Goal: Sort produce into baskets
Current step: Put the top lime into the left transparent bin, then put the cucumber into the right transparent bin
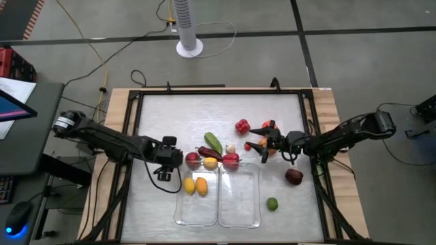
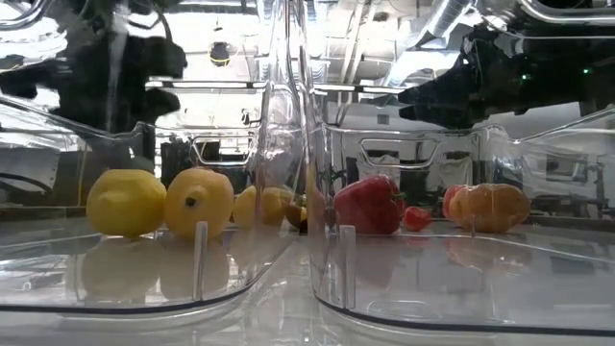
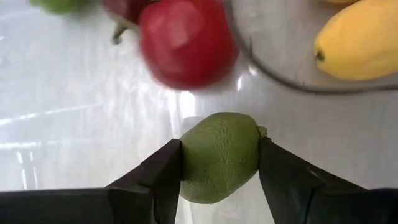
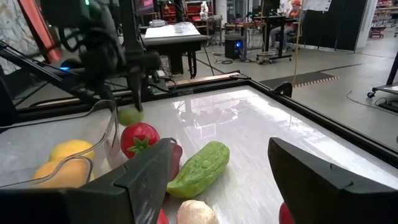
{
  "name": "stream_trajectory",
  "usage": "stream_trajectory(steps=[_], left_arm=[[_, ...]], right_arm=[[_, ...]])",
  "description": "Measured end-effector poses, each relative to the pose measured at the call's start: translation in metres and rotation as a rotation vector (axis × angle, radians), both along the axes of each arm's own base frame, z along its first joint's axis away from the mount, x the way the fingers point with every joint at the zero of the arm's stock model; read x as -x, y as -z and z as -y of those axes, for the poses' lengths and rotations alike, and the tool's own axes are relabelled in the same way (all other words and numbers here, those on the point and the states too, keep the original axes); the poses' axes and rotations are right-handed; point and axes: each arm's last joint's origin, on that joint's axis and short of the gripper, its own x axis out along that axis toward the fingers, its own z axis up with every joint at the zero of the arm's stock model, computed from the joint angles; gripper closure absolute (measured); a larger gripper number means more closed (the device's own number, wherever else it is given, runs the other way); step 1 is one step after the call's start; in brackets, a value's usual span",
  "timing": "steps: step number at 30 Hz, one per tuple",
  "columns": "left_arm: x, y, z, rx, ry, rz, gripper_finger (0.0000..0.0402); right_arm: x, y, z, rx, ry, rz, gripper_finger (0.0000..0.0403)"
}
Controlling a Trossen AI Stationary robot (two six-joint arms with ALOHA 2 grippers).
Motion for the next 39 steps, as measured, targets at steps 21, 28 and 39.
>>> stream_trajectory(steps=[21, 28, 39], left_arm=[[-0.003, -0.081, 0.015, 0.144, 0.009, 0.553, 0.0232], [-0.019, -0.075, 0.033, 0.279, -0.022, 0.59, 0.0229], [-0.03, -0.056, 0.031, 0.312, -0.067, 0.482, 0.0123]], right_arm=[[0.0, 0.0, 0.0, 0.003, 0.001, -0.001, 0.0106], [0.0, 0.0, 0.0, 0.003, 0.001, 0.001, 0.0106], [0.0, -0.001, 0.0, 0.002, 0.002, 0.006, 0.0106]])
